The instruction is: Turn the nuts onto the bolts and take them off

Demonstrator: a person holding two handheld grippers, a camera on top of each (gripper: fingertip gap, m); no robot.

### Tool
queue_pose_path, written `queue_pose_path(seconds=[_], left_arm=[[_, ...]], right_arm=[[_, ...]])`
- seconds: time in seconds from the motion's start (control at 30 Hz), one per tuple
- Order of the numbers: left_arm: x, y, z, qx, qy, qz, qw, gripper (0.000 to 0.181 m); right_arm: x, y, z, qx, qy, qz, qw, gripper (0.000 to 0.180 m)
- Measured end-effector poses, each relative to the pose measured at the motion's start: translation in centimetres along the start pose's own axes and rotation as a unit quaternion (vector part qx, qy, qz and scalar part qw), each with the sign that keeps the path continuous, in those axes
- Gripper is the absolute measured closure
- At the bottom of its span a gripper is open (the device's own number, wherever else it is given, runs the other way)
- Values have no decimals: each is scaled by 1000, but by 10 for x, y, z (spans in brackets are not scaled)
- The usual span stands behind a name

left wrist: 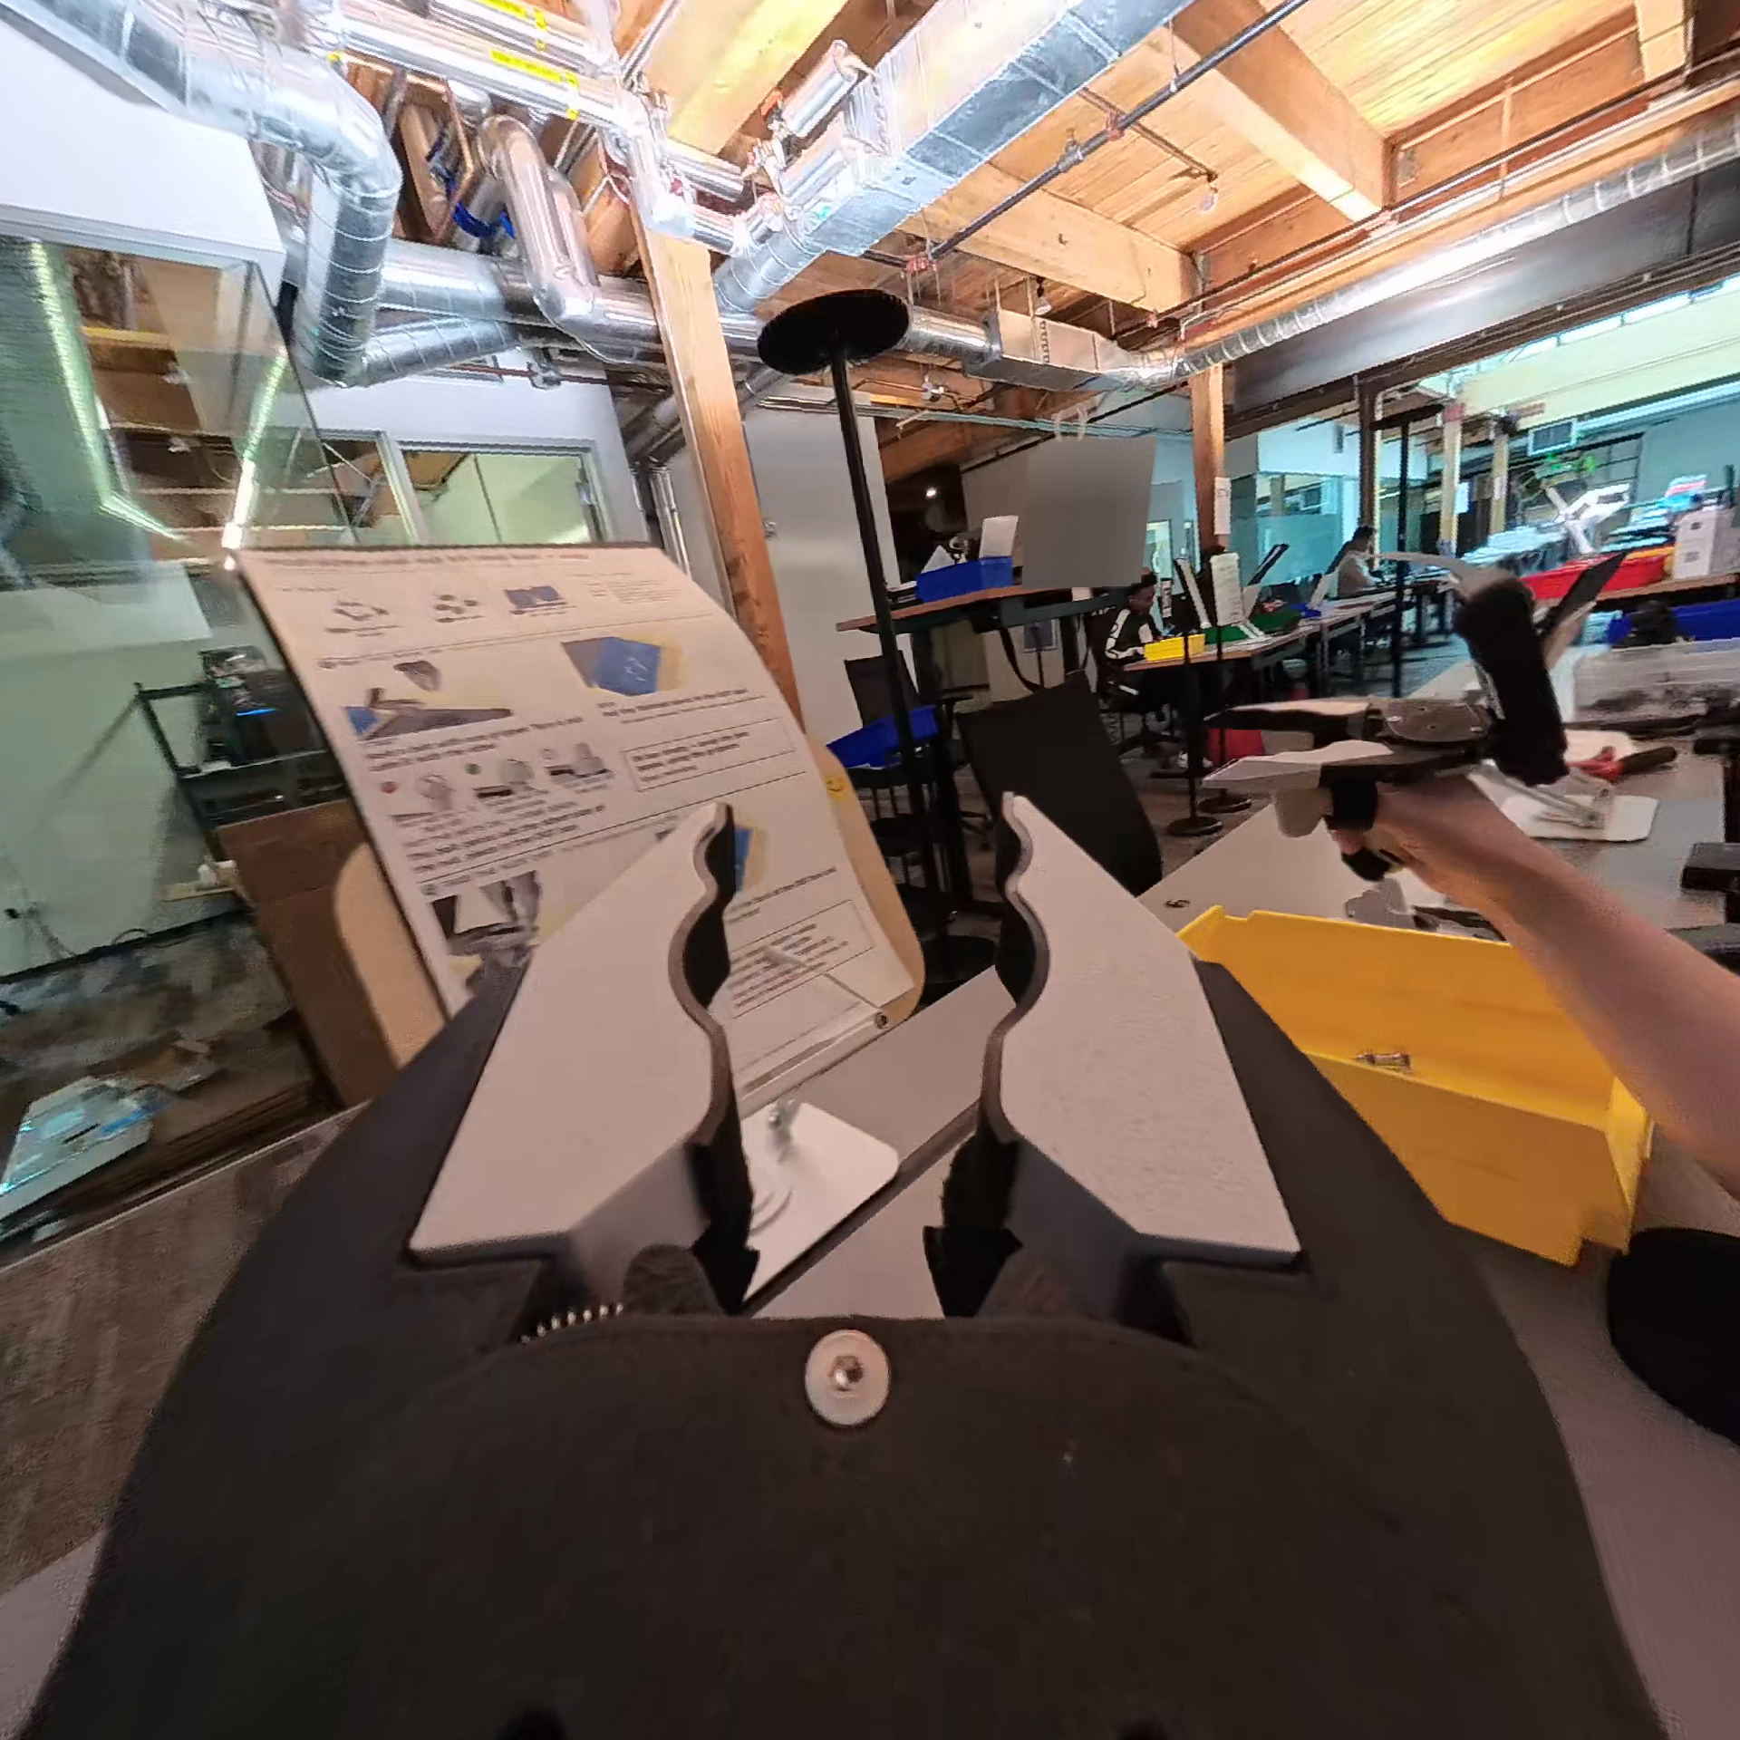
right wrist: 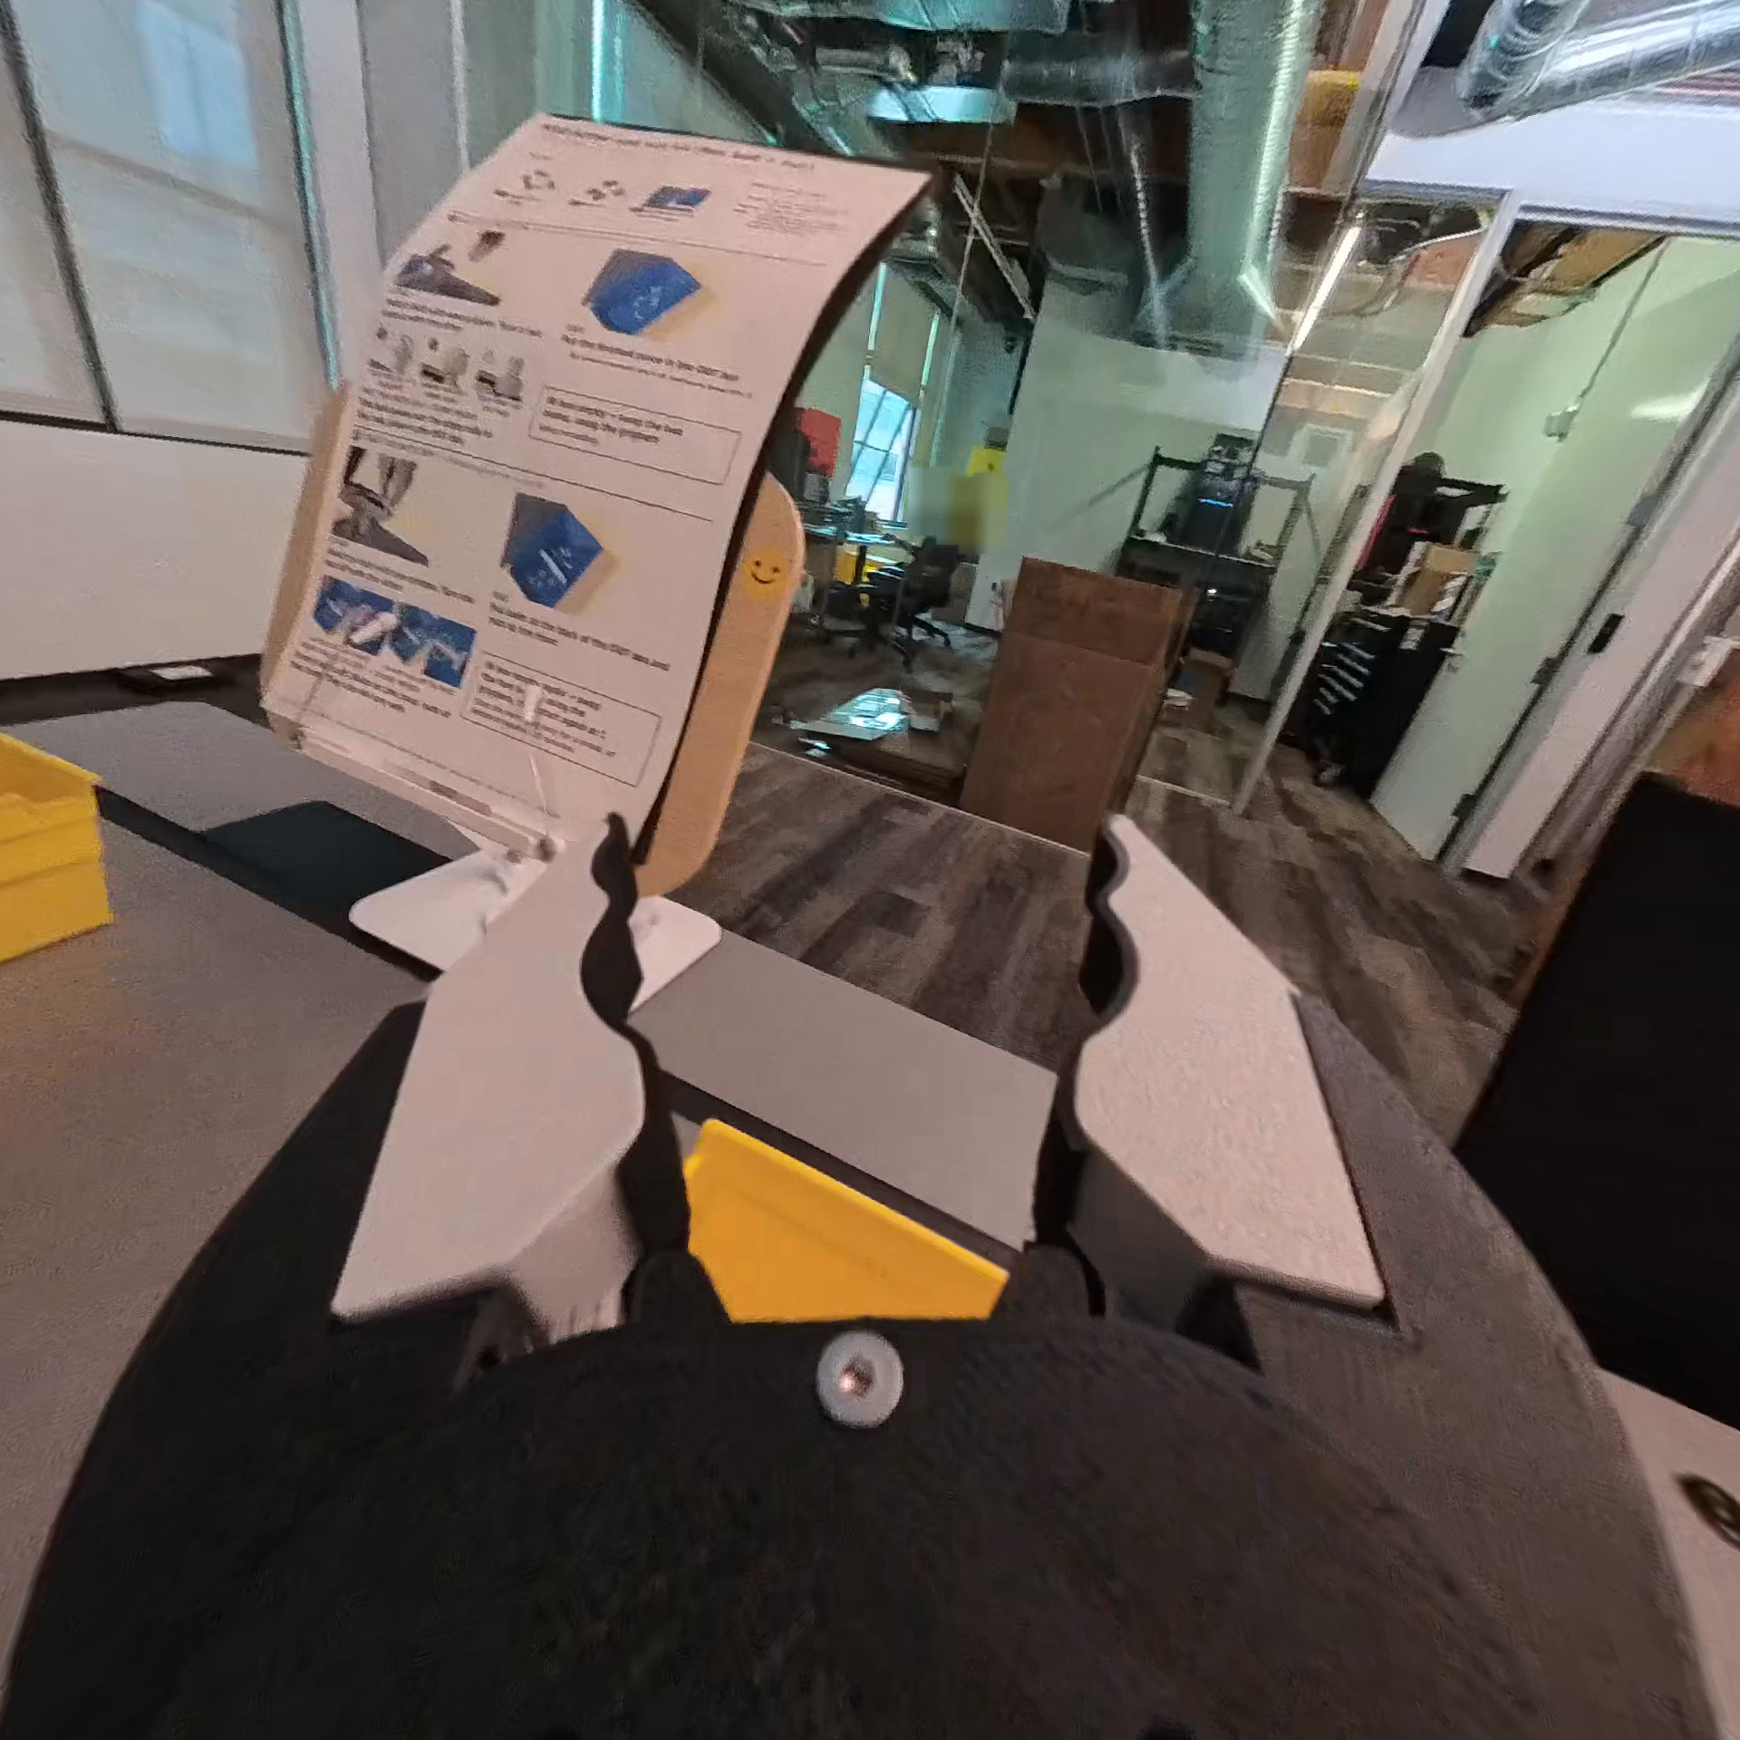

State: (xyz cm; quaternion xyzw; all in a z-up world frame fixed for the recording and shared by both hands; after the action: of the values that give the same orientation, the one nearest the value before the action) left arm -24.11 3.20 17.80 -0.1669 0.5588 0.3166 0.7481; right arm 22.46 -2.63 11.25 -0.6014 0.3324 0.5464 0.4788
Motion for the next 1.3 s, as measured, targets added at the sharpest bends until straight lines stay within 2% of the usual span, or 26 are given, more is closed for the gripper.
queue_pose_path(seconds=[0.13, 0.17, 0.27, 0.33, 0.47, 0.53, 0.57, 0.63, 0.73, 0.87, 0.93, 1.03, 1.1, 1.2, 1.3], left_arm=[[3, 30, -27, -16, 43, 35, 998, 139], [7, 39, -31, -25, 66, 45, 996, 138], [15, 65, -47, -78, 155, 73, 982, 127], [9, 83, -61, -132, 160, 75, 975, 118], [6, 119, -97, -218, 203, 86, 951, 117], [12, 140, -119, -270, 250, 94, 925, 117], [17, 148, -129, -286, 278, 91, 912, 117], [32, 159, -147, -295, 336, 69, 892, 115], [52, 166, -165, -284, 404, 22, 869, 111], [58, 176, -171, -319, 422, 9, 849, 106], [64, 173, -169, -314, 439, -8, 842, 103], [82, 170, -163, -317, 494, -21, 809, 99], [92, 169, -155, -310, 519, -18, 797, 98], [102, 170, -143, -290, 516, -24, 806, 98], [113, 185, -151, -313, 533, -28, 785, 95]], right_arm=[[-22, 24, -3, -51, -78, -16, 996, 166], [-27, 30, -6, -64, -99, -15, 993, 180], [-38, 38, -5, -90, -130, 7, 987, 180], [-40, 40, -5, -94, -114, 4, 989, 180], [-38, 41, -10, -75, -9, -33, 997, 180], [-37, 42, -22, -30, 72, -54, 996, 178], [-37, 38, -28, 7, 102, -68, 992, 171], [-34, 35, -41, 45, 154, -63, 985, 160], [-13, 27, -54, 50, 247, 24, 968, 130], [27, -6, -86, 139, 348, 105, 921, 123], [50, -8, -103, 143, 353, 194, 904, 117], [74, -15, -106, 130, 336, 267, 894, 112], [81, -22, -107, 144, 363, 264, 882, 107], [99, -22, -112, 140, 403, 280, 860, 105], [122, -29, -121, 156, 452, 292, 828, 106]])
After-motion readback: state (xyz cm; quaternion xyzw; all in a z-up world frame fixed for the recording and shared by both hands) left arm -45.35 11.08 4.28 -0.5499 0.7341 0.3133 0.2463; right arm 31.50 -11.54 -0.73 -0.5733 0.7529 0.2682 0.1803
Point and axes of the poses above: each gripper's, where its closed fingertips meet, z out along the fingers, x out of its underside, y = z × x across the jaws, the point moved 6 cm from there along -z, back along the fingers, and after that the axes turned 15 degrees about -x, right-handed, at the moved point
